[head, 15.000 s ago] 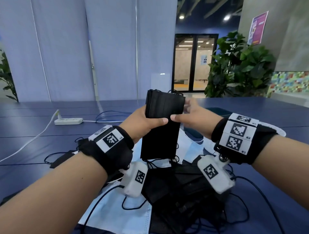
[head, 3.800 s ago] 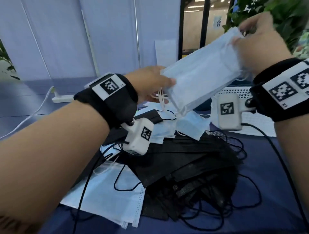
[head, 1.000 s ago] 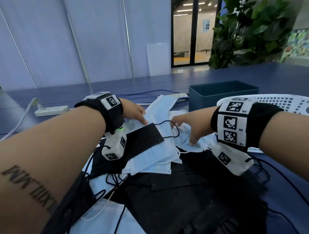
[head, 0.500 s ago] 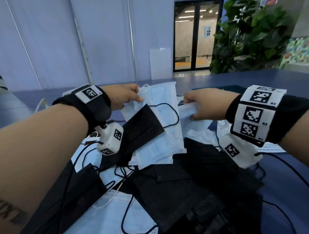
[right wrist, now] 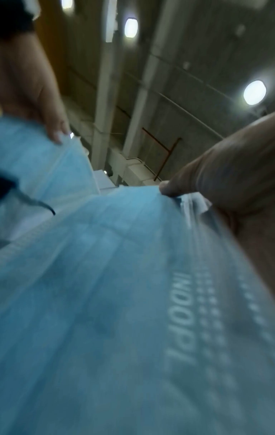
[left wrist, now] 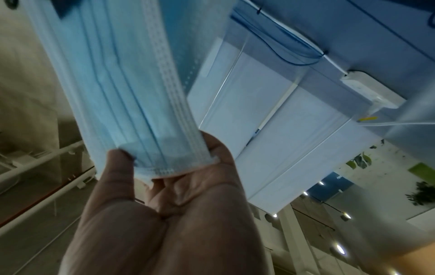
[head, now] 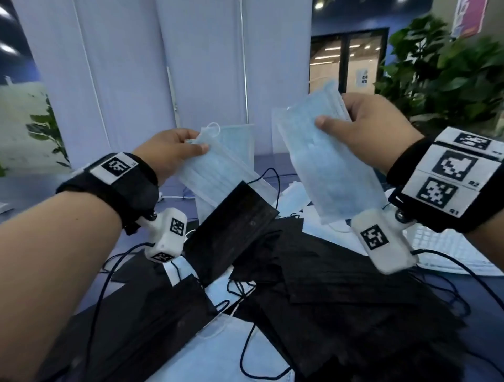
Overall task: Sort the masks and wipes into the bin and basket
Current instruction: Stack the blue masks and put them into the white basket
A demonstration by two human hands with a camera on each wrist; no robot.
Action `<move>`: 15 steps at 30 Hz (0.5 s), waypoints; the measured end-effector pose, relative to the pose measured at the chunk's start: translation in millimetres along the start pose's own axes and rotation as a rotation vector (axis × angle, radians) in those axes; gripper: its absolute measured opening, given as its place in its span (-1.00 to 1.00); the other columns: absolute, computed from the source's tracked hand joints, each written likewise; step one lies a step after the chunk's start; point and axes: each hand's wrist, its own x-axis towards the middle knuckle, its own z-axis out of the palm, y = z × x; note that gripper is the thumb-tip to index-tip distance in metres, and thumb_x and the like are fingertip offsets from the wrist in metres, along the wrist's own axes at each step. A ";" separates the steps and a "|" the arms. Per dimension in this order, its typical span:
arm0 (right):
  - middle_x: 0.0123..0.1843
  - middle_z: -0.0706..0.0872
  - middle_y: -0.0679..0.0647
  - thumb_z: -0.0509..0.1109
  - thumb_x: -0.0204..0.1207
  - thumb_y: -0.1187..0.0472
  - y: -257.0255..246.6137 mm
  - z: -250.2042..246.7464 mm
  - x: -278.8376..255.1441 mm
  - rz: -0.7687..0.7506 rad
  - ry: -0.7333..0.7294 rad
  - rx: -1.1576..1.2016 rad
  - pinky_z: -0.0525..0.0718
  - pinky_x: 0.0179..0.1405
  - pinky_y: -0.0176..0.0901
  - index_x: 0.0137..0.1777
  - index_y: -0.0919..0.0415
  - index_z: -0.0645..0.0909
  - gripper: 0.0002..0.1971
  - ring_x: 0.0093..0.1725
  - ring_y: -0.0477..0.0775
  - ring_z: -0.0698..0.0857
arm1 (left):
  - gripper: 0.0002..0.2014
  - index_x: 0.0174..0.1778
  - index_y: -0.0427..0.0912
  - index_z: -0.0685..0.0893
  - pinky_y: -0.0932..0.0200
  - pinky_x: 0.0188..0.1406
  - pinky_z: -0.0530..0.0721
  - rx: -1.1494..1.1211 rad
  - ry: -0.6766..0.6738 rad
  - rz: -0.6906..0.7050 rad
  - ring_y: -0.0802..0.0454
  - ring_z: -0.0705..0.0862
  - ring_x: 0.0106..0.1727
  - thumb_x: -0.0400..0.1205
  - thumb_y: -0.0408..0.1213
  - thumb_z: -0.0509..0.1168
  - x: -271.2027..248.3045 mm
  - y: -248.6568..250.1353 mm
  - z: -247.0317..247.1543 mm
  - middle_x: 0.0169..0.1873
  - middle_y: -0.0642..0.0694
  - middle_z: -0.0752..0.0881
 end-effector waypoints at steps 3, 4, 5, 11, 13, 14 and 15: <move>0.02 0.82 0.08 0.38 0.56 0.10 -9.5 15.2 -2.4 0.029 -0.167 0.328 0.70 0.17 0.15 0.00 0.07 0.71 -0.88 0.02 0.10 0.79 | -0.81 -0.11 -0.07 0.68 0.31 -0.32 0.72 -0.036 -0.019 0.004 0.17 0.74 -0.35 0.37 -0.24 0.41 -6.3 2.7 -2.1 -0.37 0.08 0.79; 0.02 0.82 0.06 0.38 0.56 0.11 -11.7 20.3 -2.7 0.017 -0.205 0.366 0.69 0.20 0.16 0.01 0.07 0.72 -0.88 0.03 0.07 0.80 | -0.80 -0.11 -0.08 0.68 0.29 -0.32 0.72 -0.053 -0.023 0.009 0.16 0.74 -0.35 0.35 -0.22 0.39 -8.0 3.2 -2.2 -0.34 0.06 0.78; 0.02 0.83 0.04 0.39 0.55 0.10 -13.1 25.8 -2.5 0.005 -0.231 0.384 0.68 0.22 0.15 0.03 0.08 0.72 -0.86 0.03 0.04 0.80 | -0.80 -0.11 -0.09 0.67 0.26 -0.31 0.72 -0.071 -0.020 0.012 0.14 0.74 -0.34 0.36 -0.23 0.39 -9.7 4.0 -2.5 -0.33 0.04 0.78; 0.10 0.80 0.17 0.38 0.55 0.23 -25.9 57.7 6.4 0.046 -0.305 0.600 0.65 0.27 0.17 0.11 0.18 0.71 -0.83 0.09 0.16 0.78 | -0.88 -0.16 -0.07 0.62 0.23 -0.37 0.68 -0.136 0.028 0.035 0.14 0.71 -0.37 0.63 -0.38 0.28 -15.4 15.4 -10.4 -0.33 0.04 0.75; 0.09 0.80 0.16 0.40 0.52 0.27 -30.2 69.9 8.8 0.047 -0.343 0.682 0.67 0.26 0.13 0.04 0.13 0.70 -0.87 0.10 0.17 0.78 | -0.90 -0.15 -0.08 0.63 0.24 -0.38 0.70 -0.160 -0.033 0.050 0.15 0.73 -0.37 0.55 -0.38 0.35 -17.8 21.3 -12.1 -0.37 0.07 0.77; 0.05 0.81 0.11 0.39 0.53 0.29 -32.0 75.4 9.1 0.045 -0.370 0.706 0.68 0.23 0.07 0.01 0.10 0.70 -0.87 0.07 0.12 0.78 | -0.90 -0.16 -0.09 0.63 0.25 -0.39 0.70 -0.161 -0.068 0.061 0.15 0.74 -0.38 0.48 -0.36 0.36 -19.0 24.2 -11.9 -0.39 0.07 0.77; 0.01 0.82 0.05 0.37 0.55 0.31 -32.6 80.7 9.1 0.037 -0.398 0.714 0.70 0.20 0.00 0.00 0.07 0.69 -0.86 0.04 0.08 0.78 | -0.90 -0.17 -0.09 0.63 0.26 -0.42 0.69 -0.159 -0.095 0.069 0.17 0.73 -0.39 0.43 -0.32 0.35 -20.3 27.1 -11.0 -0.40 0.08 0.76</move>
